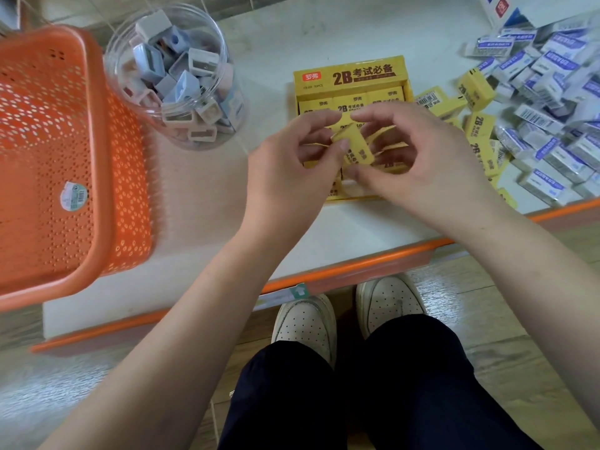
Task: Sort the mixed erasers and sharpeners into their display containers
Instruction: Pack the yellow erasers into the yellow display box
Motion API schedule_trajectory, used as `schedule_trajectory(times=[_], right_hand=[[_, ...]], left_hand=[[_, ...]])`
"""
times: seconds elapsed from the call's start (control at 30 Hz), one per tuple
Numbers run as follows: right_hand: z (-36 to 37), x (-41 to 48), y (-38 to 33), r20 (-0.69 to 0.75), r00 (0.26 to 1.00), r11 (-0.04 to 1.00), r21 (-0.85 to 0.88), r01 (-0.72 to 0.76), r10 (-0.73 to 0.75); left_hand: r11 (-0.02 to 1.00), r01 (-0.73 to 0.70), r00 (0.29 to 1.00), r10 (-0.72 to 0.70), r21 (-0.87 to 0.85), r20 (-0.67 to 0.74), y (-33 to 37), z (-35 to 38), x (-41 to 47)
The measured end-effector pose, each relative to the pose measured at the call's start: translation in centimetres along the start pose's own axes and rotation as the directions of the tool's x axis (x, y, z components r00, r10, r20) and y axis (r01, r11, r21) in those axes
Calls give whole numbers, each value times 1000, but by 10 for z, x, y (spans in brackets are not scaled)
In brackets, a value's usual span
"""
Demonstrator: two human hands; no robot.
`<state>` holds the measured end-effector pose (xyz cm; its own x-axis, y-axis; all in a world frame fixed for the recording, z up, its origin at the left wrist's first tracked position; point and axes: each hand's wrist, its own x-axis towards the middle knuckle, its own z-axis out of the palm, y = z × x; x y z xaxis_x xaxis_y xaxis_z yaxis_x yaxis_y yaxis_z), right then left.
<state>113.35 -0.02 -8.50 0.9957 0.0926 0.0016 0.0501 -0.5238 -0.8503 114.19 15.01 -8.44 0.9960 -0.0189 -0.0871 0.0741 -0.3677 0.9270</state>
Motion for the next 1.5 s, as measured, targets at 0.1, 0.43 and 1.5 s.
schedule_trajectory(times=[0.1,0.43,1.5], right_hand=[[4,-1,0,-49,989,964,-233,126,-141],[-30,2,-11,362,931,855,-498,145,53],[-22,7,5,42,999,857,-515,5,19]], left_hand=[[1000,12,1000,-12,-23,6,-1,0,-1],[732,-224,970,104,644,218,-13,-20,12],[782,-128,982,15,610,187,-6,-3,2]])
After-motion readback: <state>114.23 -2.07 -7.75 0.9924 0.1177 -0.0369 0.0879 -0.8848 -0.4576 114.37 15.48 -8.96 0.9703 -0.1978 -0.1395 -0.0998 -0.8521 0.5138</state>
